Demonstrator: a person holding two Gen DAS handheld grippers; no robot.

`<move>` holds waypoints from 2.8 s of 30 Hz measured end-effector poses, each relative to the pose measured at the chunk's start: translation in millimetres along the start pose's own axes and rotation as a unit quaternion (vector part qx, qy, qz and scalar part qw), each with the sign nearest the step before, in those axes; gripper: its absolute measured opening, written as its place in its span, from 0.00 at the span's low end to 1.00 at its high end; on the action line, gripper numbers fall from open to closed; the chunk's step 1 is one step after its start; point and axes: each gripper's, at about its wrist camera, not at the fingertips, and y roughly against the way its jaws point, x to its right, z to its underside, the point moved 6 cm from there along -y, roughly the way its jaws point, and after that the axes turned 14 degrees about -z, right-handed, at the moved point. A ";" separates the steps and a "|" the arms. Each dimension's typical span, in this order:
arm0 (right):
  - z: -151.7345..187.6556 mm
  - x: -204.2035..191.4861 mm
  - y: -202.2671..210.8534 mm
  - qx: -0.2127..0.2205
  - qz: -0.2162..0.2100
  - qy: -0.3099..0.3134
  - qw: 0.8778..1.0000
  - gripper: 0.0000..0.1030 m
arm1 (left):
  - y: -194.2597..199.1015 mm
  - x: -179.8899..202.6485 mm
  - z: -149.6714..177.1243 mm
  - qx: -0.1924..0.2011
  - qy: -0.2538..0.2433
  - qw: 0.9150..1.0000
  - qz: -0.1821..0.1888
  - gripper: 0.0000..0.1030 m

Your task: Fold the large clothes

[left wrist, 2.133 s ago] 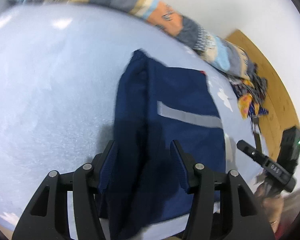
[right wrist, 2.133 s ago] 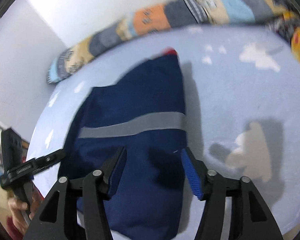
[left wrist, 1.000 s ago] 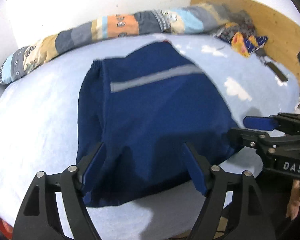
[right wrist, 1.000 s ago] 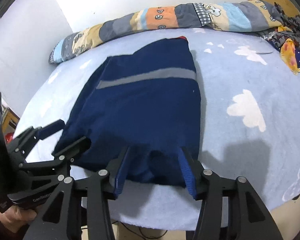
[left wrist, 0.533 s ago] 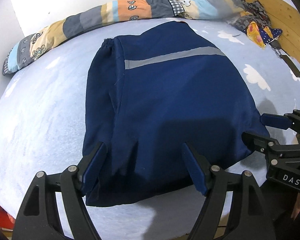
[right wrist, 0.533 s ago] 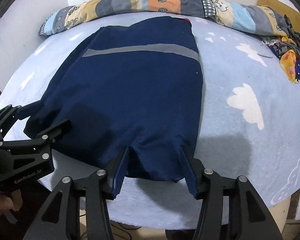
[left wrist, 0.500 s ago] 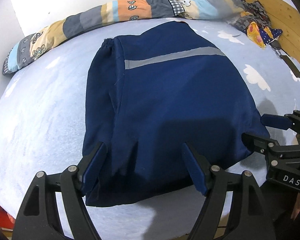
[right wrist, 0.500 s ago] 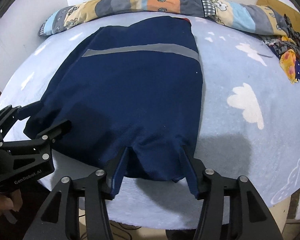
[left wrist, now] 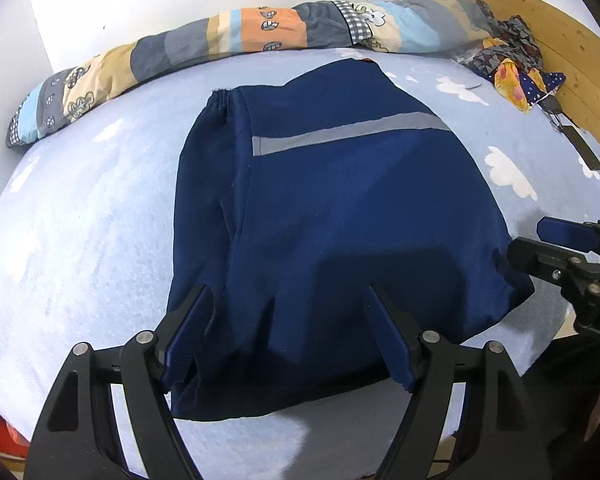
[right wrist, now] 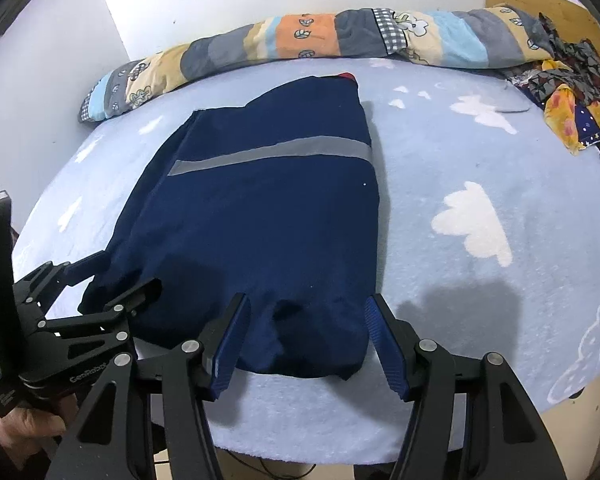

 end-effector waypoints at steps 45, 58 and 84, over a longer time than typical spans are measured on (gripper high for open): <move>30.8 -50.2 66.1 0.114 0.073 0.103 0.985 0.82 | 114.8 -49.1 11.5 0.116 0.089 0.989 -0.034 1.00; 30.5 -54.4 60.7 0.110 0.098 0.126 0.981 0.82 | 122.8 -63.0 14.1 0.096 0.086 0.985 -0.113 1.00; 30.1 -54.5 57.2 0.104 0.104 0.127 0.981 0.82 | 116.6 -56.7 17.4 0.078 0.057 0.986 -0.139 1.00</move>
